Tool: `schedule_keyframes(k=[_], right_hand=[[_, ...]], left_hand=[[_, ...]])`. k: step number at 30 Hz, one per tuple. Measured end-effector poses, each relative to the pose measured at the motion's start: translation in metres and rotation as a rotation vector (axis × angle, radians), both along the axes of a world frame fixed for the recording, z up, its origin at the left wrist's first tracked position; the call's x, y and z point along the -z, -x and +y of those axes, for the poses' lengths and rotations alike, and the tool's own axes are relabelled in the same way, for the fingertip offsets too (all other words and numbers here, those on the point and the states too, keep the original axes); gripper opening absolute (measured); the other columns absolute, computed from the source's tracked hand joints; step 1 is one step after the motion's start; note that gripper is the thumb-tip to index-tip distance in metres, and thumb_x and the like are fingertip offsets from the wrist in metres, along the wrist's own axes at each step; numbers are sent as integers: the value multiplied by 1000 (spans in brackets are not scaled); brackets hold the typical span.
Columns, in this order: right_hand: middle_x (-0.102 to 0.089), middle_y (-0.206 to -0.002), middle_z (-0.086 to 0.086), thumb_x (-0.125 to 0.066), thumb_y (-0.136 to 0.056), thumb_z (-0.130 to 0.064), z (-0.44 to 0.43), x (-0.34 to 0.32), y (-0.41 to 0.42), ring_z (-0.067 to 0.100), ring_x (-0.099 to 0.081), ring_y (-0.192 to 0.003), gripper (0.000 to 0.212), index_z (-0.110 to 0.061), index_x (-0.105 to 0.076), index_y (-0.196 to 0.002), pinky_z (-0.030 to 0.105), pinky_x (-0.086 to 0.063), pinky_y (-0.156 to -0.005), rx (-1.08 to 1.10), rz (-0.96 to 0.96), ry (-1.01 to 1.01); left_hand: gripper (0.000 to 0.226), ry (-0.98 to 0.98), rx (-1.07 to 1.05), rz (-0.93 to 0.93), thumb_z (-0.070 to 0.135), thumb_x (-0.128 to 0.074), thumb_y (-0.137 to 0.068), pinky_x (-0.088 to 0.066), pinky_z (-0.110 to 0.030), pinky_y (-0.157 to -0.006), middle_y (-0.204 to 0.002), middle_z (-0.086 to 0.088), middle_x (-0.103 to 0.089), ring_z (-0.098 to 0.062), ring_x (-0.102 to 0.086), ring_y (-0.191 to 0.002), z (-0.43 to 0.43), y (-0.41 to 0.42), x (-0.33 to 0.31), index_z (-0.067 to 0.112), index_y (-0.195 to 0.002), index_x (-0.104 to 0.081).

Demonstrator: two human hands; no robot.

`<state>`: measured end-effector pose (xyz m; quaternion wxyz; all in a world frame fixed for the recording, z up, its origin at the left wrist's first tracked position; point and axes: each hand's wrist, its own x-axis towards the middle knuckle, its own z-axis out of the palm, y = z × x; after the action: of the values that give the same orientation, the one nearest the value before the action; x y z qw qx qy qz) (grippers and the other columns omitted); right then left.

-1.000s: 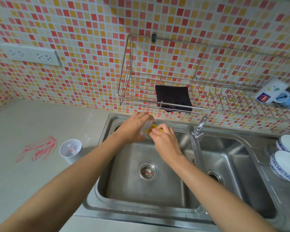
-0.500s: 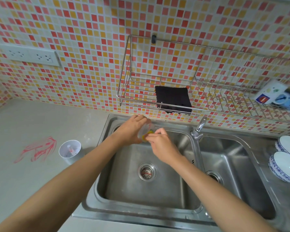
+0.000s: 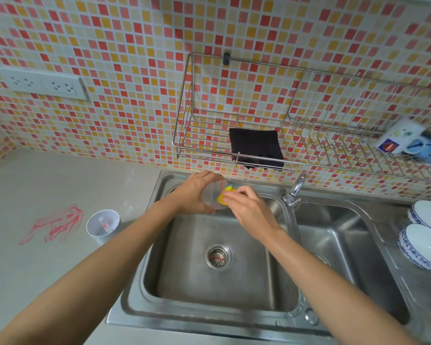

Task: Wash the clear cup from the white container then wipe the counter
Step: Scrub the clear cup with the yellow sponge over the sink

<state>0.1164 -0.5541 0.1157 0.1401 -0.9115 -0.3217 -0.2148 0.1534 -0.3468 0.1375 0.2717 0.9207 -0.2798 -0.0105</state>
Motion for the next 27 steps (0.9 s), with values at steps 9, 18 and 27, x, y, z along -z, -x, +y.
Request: schedule_keyframes(k=[9, 18, 27], right_hand=[[-70, -110, -3, -68, -80, 3, 16, -10, 2, 24, -54, -94, 28, -13, -73, -103, 30, -49, -87, 7, -4, -105], [-71, -99, -6, -63, -82, -2, 20, -24, -7, 21, -50, -98, 25, -16, -75, -98, 31, -43, -87, 33, 228, 26], [-73, -98, -5, -60, -88, -5, 30, -7, 4, 24, -47, -93, 24, -14, -74, -105, 32, -44, -87, 80, 347, -175]], left_hand=[[82, 141, -91, -122, 35, -86, -60, -49, -35, -94, -122, 1, -45, -15, -46, -111, -6, 2, 3, 17, -126, -43], [74, -57, -63, -175, 42, -80, -67, -38, -37, -104, -128, 3, -46, -16, -40, -116, -3, -2, -2, 23, -131, -47], [69, -40, -4, -178, 38, -80, -72, -39, -29, -101, -127, 2, -49, -15, -43, -114, -1, 0, -4, 20, -132, -50]])
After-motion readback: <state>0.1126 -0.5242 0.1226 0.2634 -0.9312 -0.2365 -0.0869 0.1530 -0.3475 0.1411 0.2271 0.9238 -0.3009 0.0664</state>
